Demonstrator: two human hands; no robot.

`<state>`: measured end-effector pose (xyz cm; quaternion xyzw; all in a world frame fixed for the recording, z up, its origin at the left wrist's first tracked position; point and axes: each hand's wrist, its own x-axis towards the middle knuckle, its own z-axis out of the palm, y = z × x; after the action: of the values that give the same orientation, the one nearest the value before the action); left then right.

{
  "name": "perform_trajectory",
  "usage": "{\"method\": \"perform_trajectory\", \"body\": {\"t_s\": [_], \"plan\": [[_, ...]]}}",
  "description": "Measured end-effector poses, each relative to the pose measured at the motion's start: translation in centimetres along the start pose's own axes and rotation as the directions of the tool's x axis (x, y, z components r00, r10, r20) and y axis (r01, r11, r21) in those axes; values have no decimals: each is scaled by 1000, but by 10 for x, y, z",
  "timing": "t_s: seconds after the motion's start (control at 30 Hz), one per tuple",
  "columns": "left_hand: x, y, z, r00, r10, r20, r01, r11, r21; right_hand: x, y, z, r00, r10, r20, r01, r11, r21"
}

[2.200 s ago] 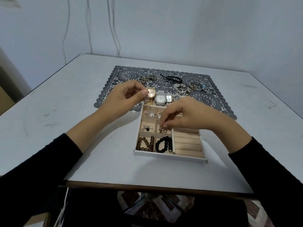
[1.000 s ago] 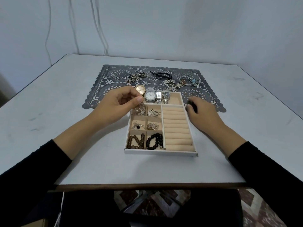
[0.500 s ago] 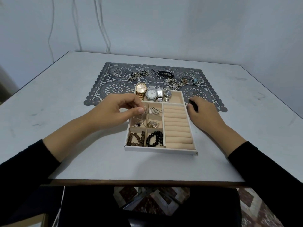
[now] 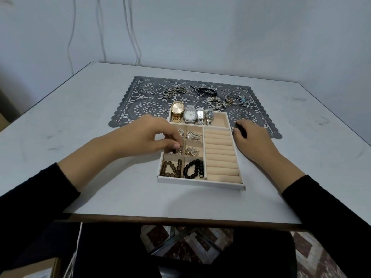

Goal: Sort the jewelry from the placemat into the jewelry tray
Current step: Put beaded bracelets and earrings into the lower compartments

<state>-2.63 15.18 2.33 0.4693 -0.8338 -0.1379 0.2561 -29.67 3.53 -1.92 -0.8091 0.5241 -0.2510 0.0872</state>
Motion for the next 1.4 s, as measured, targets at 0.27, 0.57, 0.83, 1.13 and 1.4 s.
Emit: {"method": "perform_trajectory", "body": {"t_s": [0.27,0.57,0.83,1.13,1.4], "plan": [[0,-4,-5,1000,17,26,-19,997,76,0,1,0,1000,19,20,-19,1000,15],[9,-22,-15,970,-103,-218,101,995,-25,5,4,-8,998,9,64,-11,999,42],[30,-77,-17,875,-291,-387,341,938,66,25,14,-13,999,2,-32,0,998,63],[54,-132,-20,790,-516,-331,589,789,174,95,14,2,997,-78,-6,78,993,85],[74,-151,-21,818,-510,-266,569,784,246,150,-8,29,967,-205,151,200,979,48]]}}
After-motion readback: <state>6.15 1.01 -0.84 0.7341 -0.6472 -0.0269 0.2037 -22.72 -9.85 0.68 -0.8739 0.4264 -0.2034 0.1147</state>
